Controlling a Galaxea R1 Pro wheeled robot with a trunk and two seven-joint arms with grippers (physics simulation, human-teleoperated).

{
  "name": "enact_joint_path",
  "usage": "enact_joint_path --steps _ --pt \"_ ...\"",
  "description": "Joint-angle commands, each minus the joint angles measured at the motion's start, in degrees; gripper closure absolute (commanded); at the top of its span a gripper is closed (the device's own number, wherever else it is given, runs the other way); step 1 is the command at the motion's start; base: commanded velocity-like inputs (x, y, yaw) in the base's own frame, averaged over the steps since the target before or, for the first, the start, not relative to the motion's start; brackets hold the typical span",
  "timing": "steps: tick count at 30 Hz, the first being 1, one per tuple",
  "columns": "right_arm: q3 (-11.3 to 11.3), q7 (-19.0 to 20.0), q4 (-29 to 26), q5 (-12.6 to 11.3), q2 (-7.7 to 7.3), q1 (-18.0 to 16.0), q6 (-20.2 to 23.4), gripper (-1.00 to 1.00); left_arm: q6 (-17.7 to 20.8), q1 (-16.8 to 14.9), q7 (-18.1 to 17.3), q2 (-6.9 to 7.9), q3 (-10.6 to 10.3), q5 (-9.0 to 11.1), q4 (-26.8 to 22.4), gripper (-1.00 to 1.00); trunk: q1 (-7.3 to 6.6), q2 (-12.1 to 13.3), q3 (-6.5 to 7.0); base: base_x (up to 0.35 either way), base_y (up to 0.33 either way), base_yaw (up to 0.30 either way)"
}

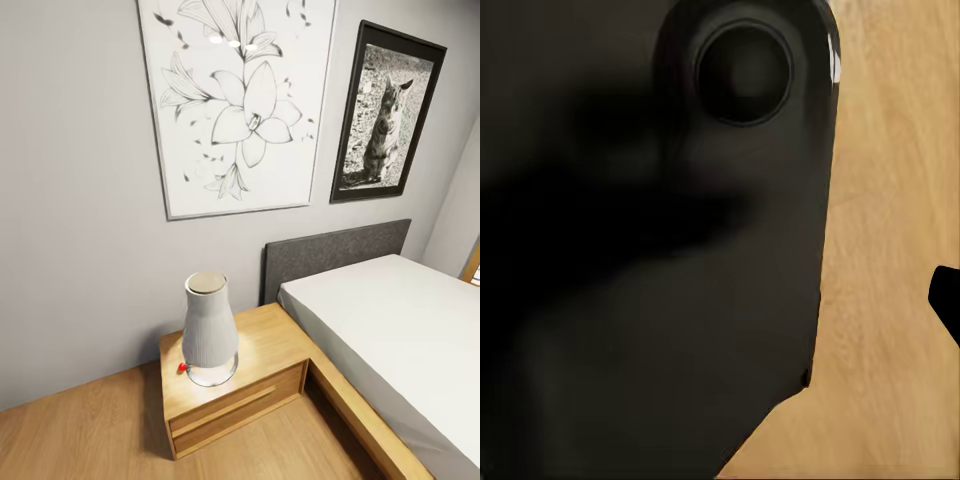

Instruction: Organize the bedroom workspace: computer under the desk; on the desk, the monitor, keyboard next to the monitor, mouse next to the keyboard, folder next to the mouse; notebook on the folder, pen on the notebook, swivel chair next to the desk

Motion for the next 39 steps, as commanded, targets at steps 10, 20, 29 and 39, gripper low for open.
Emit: enact_joint_path --steps 10,20,29,39 --pt "-0.9 -0.4 -0.3 -0.1 2.21 -3.0 0.4 -1.0 0.3 -0.4 -0.3 -0.78 -0.1 -0.7 -1.4 -1.0 -1.97 3.6 1.59 0.0 0.0 0.0" --pt "-0.7 -0.4 -0.3 0.2 1.9 -3.0 0.3 -1.0 0.7 -0.4 -0.2 -0.73 0.0 -0.7 -1.4 -1.0 -4.17 7.6 3.39 0.0 0.0 -0.009" --pt "-0.7 -0.4 -0.3 0.2 1.85 -3.0 0.3 -1.0 0.7 -0.4 -0.2 -0.76 0.0 -0.7 -1.4 -1.0 -6.15 11.2 5.0 0.0 0.0 -0.198" --pt "-1.0 -0.5 -0.3 0.0 1.9 -3.0 0.3 -1.0 0.7 -0.4 -0.2 -0.79 0.0 -0.6 -1.4 -1.0 -8.34 15.2 6.4 0.0 0.0 -0.213"
